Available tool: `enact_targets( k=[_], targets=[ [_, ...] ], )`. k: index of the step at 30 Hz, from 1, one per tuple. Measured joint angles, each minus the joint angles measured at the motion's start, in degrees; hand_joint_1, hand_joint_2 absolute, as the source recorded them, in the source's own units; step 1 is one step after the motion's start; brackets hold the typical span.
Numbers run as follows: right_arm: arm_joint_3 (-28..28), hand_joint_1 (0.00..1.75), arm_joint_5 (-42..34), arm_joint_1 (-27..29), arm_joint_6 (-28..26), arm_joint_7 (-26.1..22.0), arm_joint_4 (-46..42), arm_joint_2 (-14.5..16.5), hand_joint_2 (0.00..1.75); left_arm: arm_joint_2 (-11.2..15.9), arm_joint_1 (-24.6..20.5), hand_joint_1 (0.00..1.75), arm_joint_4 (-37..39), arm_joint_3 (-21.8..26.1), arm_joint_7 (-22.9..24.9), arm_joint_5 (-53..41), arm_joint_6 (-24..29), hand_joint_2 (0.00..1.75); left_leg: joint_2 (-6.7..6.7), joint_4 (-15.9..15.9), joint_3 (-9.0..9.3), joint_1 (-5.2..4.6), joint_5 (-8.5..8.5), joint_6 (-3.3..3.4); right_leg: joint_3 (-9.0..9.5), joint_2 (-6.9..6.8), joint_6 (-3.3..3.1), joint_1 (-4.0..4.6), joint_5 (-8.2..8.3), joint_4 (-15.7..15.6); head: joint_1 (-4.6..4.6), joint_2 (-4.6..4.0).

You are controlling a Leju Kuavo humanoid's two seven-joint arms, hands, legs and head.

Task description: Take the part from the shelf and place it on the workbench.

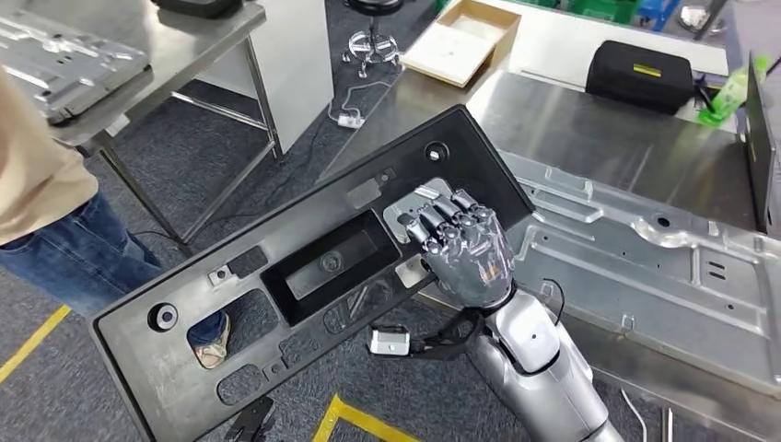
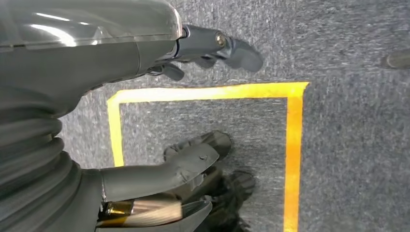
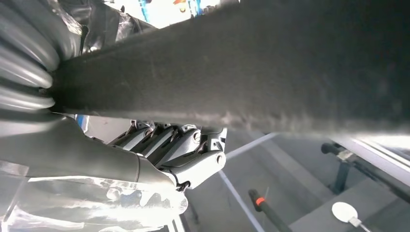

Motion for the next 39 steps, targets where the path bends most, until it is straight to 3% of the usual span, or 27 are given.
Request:
enact_targets(
  k=[2,4,6,8,9,10,11,13,15,17,18,20,22,23,24,25,27,29,31,32,33,35,37,39],
  targets=[
    [0.00,1.75,0.02,0.03,-0.01,0.01,0.02,0.02,1.75,-0.07,-0.09,0.00,0.00,-0.01,0.01,-0.03,-0.04,1.75,1.01,-0.25,0.10,-0.03,0.17,0.59,-0.33,0.68,0.55,-0.22,0.10,-0.01,0.01,0.00],
    [0.00,1.75,0.02,-0.05,-0.03,0.03,0.02,0.01,1.75,-0.11,-0.36,0.00,0.00,-0.01,-0.02,-0.07,-0.02,1.75,2.21,-0.69,0.40,0.12,0.34,1.31,-1.27,-1.82,1.07,-0.05,-0.99,1.90,0.16,0.00],
    [0.00,1.75,0.01,-0.15,-0.03,0.05,0.03,0.01,1.75,-0.08,-0.39,0.00,0.00,-0.01,-0.04,-0.09,0.00,1.75,3.57,-0.90,0.63,0.00,0.24,1.84,-4.25,-5.51,1.56,-0.02,-3.82,7.77,0.31,0.00],
    [0.00,1.75,0.00,-0.10,-0.02,0.08,0.09,0.01,1.75,-0.04,-0.19,0.00,0.00,-0.01,-0.03,-0.11,-0.01,1.75,5.04,-0.89,0.71,-0.17,0.03,2.03,-7.69,-6.68,1.87,-0.33,-5.87,13.87,0.31,0.00],
    [0.00,1.75,0.01,-0.06,-0.01,0.09,0.14,0.00,1.75,-0.02,-0.13,0.00,0.00,-0.01,-0.04,-0.14,-0.01,1.75,5.79,-0.89,0.78,-0.20,-0.10,2.04,-8.33,-6.83,1.91,-0.42,-5.49,14.69,0.31,0.00],
    [0.00,1.75,0.01,-0.04,-0.01,0.09,0.18,-0.01,1.75,-0.01,-0.13,0.00,0.00,-0.01,-0.07,-0.19,-0.01,1.75,6.52,-0.88,0.94,-0.21,-0.27,1.99,-7.86,-7.03,1.84,-0.44,-4.10,13.40,0.32,0.00],
    [0.00,1.75,0.01,-0.04,-0.01,0.10,0.21,-0.01,1.75,-0.02,-0.17,0.00,0.00,-0.01,-0.09,-0.22,-0.01,1.75,7.22,-0.89,1.20,-0.22,-0.48,1.88,-6.24,-7.59,1.63,-0.36,-1.92,10.09,0.31,0.00],
    [0.00,1.75,0.02,-0.12,-0.01,0.10,0.20,-0.01,1.75,-0.04,-0.23,0.00,0.00,-0.01,-0.13,-0.28,-0.01,1.75,8.36,-0.99,1.82,-0.33,-0.90,1.54,-2.40,-10.24,0.95,0.36,1.01,2.58,0.32,0.00],
    [-0.01,1.75,0.00,-0.23,-0.01,0.11,0.18,0.00,1.75,-0.04,-0.18,0.00,0.00,-0.01,-0.13,-0.42,-0.03,1.75,9.42,-1.37,2.31,-0.51,-1.13,1.03,-0.90,-11.93,0.25,1.24,1.40,-0.62,0.31,0.00],
    [-0.02,1.75,-0.07,-0.26,-0.02,0.13,0.17,0.00,1.75,-0.07,-0.17,0.00,0.00,-0.01,-0.12,-0.61,-0.11,1.75,10.69,-1.92,2.89,-0.62,-1.27,0.42,-0.83,-10.90,-0.30,1.53,1.45,-1.08,0.28,0.00],
    [-0.02,1.75,-0.11,-0.21,-0.02,0.14,0.16,-0.01,1.75,-0.06,-0.24,0.00,0.00,-0.01,-0.12,-0.66,-0.16,1.75,10.58,-1.89,3.16,-0.56,-1.53,0.13,-0.53,-10.22,-0.58,1.38,1.59,-1.51,0.28,0.00],
    [-0.03,1.75,-0.24,-0.27,-0.03,0.15,0.15,0.00,1.75,0.00,-0.37,0.00,0.00,-0.01,-0.13,-0.67,-0.20,1.75,8.21,0.65,2.40,-0.45,-3.31,-0.21,0.26,-8.84,-1.30,0.94,1.87,-2.41,0.26,0.00],
    [-0.04,1.75,-0.33,-0.37,-0.03,0.10,0.18,0.05,1.75,0.10,-0.21,0.00,0.00,-0.01,-0.13,-0.64,-0.24,1.75,5.26,7.21,-0.86,-0.40,-6.40,-0.22,0.64,-7.43,-1.78,0.70,1.87,-2.71,0.24,0.00],
    [-0.04,1.75,-0.35,-0.34,-0.02,0.04,0.19,0.08,1.75,0.14,-0.02,0.00,0.00,-0.01,-0.15,-0.63,-0.29,1.75,4.72,10.74,-2.87,-0.42,-7.56,-0.25,0.66,-6.61,-1.90,0.73,1.81,-2.65,0.22,0.00],
    [-0.04,1.75,-0.35,-0.26,-0.02,-0.02,0.20,0.09,1.75,0.19,0.15,0.00,0.00,-0.01,-0.20,-0.63,-0.34,1.75,4.53,12.95,-4.35,-0.41,-7.81,-0.29,0.68,-5.74,-1.96,0.75,1.74,-2.54,0.22,0.00],
    [-0.05,1.75,-0.35,-0.18,-0.01,-0.14,0.21,0.09,1.75,0.25,0.26,0.00,0.00,-0.01,-0.28,-0.62,-0.38,1.75,4.47,13.39,-5.03,-0.39,-7.02,-0.32,0.69,-4.81,-1.96,0.75,1.65,-2.36,0.23,0.00],
    [-0.08,1.75,-0.37,-0.12,-0.01,-0.42,0.23,0.09,1.75,0.39,0.17,0.00,0.00,-0.01,-0.45,-0.62,-0.41,1.75,3.70,8.16,-3.38,-0.29,-2.68,-0.29,0.69,-3.06,-1.73,0.63,1.29,-1.74,0.22,0.00],
    [-0.13,1.75,-0.43,-0.16,-0.01,-0.61,0.27,0.10,1.75,0.55,0.00,0.00,0.00,-0.01,-0.56,-0.55,-0.43,1.75,1.28,1.78,-0.89,-0.07,0.27,-0.15,0.32,-1.62,-1.21,0.57,0.78,-0.76,0.24,0.00],
    [-0.17,1.75,-0.52,-0.19,-0.01,-0.72,0.32,0.14,1.75,0.65,0.01,0.00,0.00,-0.01,-0.63,-0.37,-0.49,1.75,-0.04,-0.41,-0.02,-0.09,0.37,0.10,-0.33,-0.49,-0.57,0.38,0.63,-0.23,0.23,0.00],
    [-0.21,1.75,-0.58,-0.18,-0.02,-0.79,0.34,0.15,1.75,0.66,0.03,0.00,0.00,-0.01,-0.65,-0.29,-0.52,1.75,0.37,-0.68,0.11,-0.15,0.38,0.34,-0.56,0.08,-0.23,0.23,0.72,-0.24,0.23,0.00],
    [-0.28,1.75,-0.65,-0.12,-0.02,-0.85,0.34,0.16,1.75,0.63,0.00,0.00,0.00,-0.01,-0.66,-0.24,-0.55,1.75,0.93,-0.92,0.24,-0.17,0.52,0.67,-0.66,0.18,0.08,0.13,0.74,-0.26,0.22,0.00],
    [-0.47,1.75,-0.81,-0.07,-0.03,-0.90,0.33,0.14,1.75,0.63,-0.09,0.00,0.01,-0.01,-0.72,-0.16,-0.58,1.75,2.10,-1.57,0.69,-0.06,0.79,1.37,-1.54,-2.02,0.71,0.26,-0.42,1.65,0.30,0.00],
    [-0.60,1.75,-0.89,0.00,-0.03,-0.93,0.33,0.13,1.75,0.72,0.00,0.00,0.02,-0.01,-0.79,-0.11,-0.63,1.75,3.27,-1.89,0.99,-0.14,0.79,1.78,-4.48,-5.39,1.25,0.22,-3.38,7.56,0.39,0.00],
    [-0.64,1.75,-0.90,0.27,-0.03,-0.99,0.36,0.12,1.75,0.85,0.22,0.00,0.02,-0.01,-0.82,-0.10,-0.71,1.75,4.47,-1.89,1.05,-0.27,0.59,1.92,-7.94,-6.58,1.62,-0.13,-5.42,13.72,0.39,0.00]
  ],
)
